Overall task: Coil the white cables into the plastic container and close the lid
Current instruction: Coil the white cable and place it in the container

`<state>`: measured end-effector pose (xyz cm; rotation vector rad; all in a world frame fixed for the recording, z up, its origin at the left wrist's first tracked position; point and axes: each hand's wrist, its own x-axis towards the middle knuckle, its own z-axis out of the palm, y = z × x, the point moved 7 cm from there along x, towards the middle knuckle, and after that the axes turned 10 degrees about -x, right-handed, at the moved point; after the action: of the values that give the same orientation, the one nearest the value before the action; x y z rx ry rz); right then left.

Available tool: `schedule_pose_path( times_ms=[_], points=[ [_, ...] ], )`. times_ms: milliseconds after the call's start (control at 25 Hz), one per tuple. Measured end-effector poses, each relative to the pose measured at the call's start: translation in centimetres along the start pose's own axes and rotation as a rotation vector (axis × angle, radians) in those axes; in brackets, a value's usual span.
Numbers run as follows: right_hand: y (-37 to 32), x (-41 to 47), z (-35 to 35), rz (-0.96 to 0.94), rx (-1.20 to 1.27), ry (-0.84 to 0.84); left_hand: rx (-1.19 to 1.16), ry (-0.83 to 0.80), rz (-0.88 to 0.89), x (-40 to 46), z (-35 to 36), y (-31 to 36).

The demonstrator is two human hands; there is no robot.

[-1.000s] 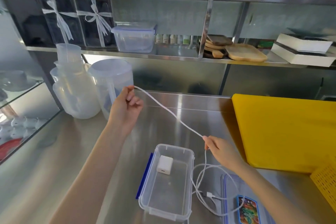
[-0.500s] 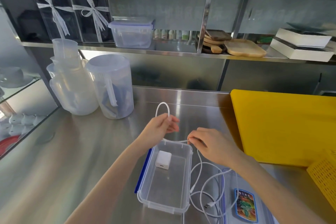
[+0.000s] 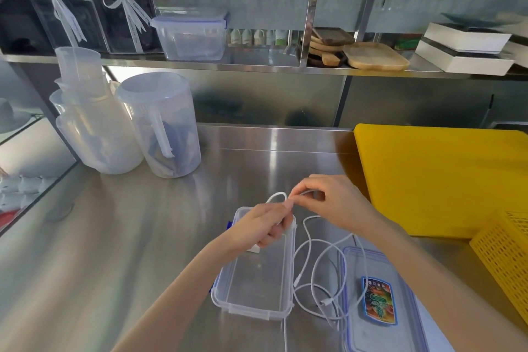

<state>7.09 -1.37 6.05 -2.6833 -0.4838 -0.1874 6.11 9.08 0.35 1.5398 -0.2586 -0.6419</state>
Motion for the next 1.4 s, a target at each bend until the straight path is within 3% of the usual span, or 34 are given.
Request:
schedule_pose_path(
  times_ms=[80,240,520,600,720,880,1080,1400],
  points=[
    [0.6,-0.2,-0.1,0.054,0.122,0.047,-0.141,0.006,0.049,-0.3,-0.4,0.5],
    [2.7,-1.0,0.5,0.202,0.354,0.076,-0.723,0.085,0.080,-0.7,-2.3,1.6],
    [4.4,-3.3,3.1,0.446,0.820,-0.125,-0.936,0.169,0.110,-0.9,-4.2,1.9],
    [5.0,-3.4,2.7,0.461,0.616,-0.065,-0.893,0.175,0.085,-0.9,-4.4,1.6],
    [5.1,-2.9,1.7,0.348,0.062,0.049,-0.841,0.127,0.041,-0.9,-3.5,1.4],
    [2.9,-2.9,4.7,0.229,-0.230,-0.078,-0.868,0.071,0.058,-0.6,-2.1,2.0],
    [0.8,-3.8,6.1,0.144,-0.271,-0.028,-1.069,0.076,0.166,-0.4,-4.6,2.2],
    [2.1,-5.0,3.6,0.103,-0.162,0.272,-1.155,0.051,0.304,-0.6,-7.2,3.0]
  ],
)
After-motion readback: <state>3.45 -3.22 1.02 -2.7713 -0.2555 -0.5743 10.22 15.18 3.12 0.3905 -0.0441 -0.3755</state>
